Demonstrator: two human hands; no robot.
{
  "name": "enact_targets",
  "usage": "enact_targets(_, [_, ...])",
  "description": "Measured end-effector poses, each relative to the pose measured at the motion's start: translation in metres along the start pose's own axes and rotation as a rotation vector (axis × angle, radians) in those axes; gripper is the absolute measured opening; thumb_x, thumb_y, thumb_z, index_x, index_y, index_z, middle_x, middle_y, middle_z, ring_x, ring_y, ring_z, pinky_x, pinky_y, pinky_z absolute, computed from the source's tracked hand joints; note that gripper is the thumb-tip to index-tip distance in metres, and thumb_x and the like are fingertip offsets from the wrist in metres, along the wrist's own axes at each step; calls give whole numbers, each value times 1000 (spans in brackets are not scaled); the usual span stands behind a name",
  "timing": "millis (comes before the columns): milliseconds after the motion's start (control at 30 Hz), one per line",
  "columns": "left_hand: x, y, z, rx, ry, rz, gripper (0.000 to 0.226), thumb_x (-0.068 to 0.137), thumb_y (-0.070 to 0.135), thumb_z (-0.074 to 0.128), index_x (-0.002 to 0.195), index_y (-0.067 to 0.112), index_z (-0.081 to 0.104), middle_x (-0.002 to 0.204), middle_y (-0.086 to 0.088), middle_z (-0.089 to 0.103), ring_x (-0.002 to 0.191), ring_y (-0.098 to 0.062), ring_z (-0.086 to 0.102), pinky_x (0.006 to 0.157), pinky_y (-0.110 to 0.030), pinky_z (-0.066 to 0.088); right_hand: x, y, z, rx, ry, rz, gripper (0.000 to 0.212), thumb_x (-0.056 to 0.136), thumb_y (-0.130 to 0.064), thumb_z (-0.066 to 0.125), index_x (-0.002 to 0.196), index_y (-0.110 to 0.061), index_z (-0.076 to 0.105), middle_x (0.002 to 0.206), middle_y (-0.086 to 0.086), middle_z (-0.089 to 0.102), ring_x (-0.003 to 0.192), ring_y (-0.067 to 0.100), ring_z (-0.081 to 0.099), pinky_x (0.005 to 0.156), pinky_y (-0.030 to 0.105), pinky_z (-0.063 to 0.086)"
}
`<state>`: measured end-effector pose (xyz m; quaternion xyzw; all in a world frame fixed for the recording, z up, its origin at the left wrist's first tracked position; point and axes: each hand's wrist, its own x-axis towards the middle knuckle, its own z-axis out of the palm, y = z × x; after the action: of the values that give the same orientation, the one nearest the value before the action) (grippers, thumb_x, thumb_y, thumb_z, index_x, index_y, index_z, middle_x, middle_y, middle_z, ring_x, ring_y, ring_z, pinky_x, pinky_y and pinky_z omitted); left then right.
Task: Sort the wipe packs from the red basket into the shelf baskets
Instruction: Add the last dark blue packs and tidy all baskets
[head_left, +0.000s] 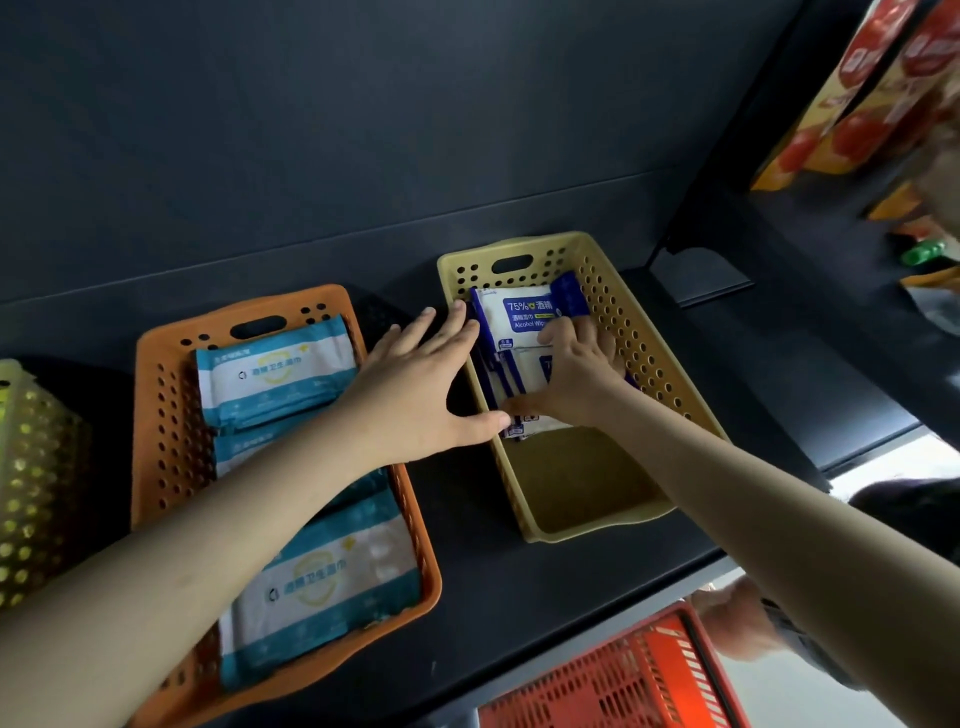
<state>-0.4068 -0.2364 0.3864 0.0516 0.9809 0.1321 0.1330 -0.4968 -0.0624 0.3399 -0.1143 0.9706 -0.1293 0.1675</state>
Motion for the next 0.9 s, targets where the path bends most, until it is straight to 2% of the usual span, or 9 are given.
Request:
enact_targets(100, [-1,0,0,2,2,-4,98,82,74,39,154,24,-4,159,8,-20,147,-15,-16,119,-40,-4,1,5,-1,0,-19,-36,94,60,-62,78,134,-29,30,143,2,21,135,29,19,112,49,24])
enact_targets(167, [-1,-1,-1,-5,-5,-2,98,82,74,39,153,25,-5,159,8,-21,147,-14,-17,118,-39,-5,1,9,-11,43,-51,-106,83,65,-62,75,132,-31,36,144,1,22,136,27,20,113,47,26])
enact_targets(267, [0,-3,0,-20,-5,11,98,82,74,40,153,26,-7,158,9,-23,146,-14,-18,117,-36,-7,1,16,-29,81,-156,-406,38,82,-52,65,117,-40,55,136,-14,38,134,13,28,115,38,17])
enact_targets(333, [0,-4,0,-23,-8,20,97,82,74,40,153,27,-7,158,10,-23,146,-13,-19,117,-35,-7,4,17,-36,13,-239,-588,21,88,-50,56,109,-49,59,124,-33,47,132,6,31,117,45,10])
enact_targets(433, [-1,-3,-1,-19,-14,19,97,82,74,40,153,27,-8,157,11,-24,145,-12,-20,117,-36,-7,9,9,-39,-147,-371,-608,25,95,-44,49,117,-50,59,114,-47,40,132,9,24,113,46,5])
enact_targets(533, [0,-4,-1,-16,-22,13,96,83,73,41,153,28,-7,157,12,-25,145,-12,-21,117,-37,-8,13,0,-39,-256,-417,-644,29,95,-48,43,121,-51,56,123,-31,51,129,13,26,112,45,5])
enact_targets(667, [-1,-4,-1,7,-14,1,95,82,75,40,153,30,-6,157,14,-24,145,-13,-20,117,-39,-9,16,-9,-36,-376,-438,-656,36,93,-58,36,123,-53,55,95,-23,45,117,14,27,107,42,18])
enact_targets(800, [-6,-7,-3,32,-9,-38,93,80,76,38,152,35,-4,157,19,-22,146,-13,-18,116,-42,-11,20,-2,-35,-397,-410,-665,38,92,-60,37,122,-50,57,107,-21,49,116,9,26,107,45,23])
enact_targets(900, [-8,-9,-3,31,-11,-42,93,81,76,39,152,34,-3,157,18,-22,146,-15,-18,117,-43,-12,20,4,-34,-395,-415,-661,46,83,-67,32,120,-52,56,110,-22,47,119,12,26,108,48,21])
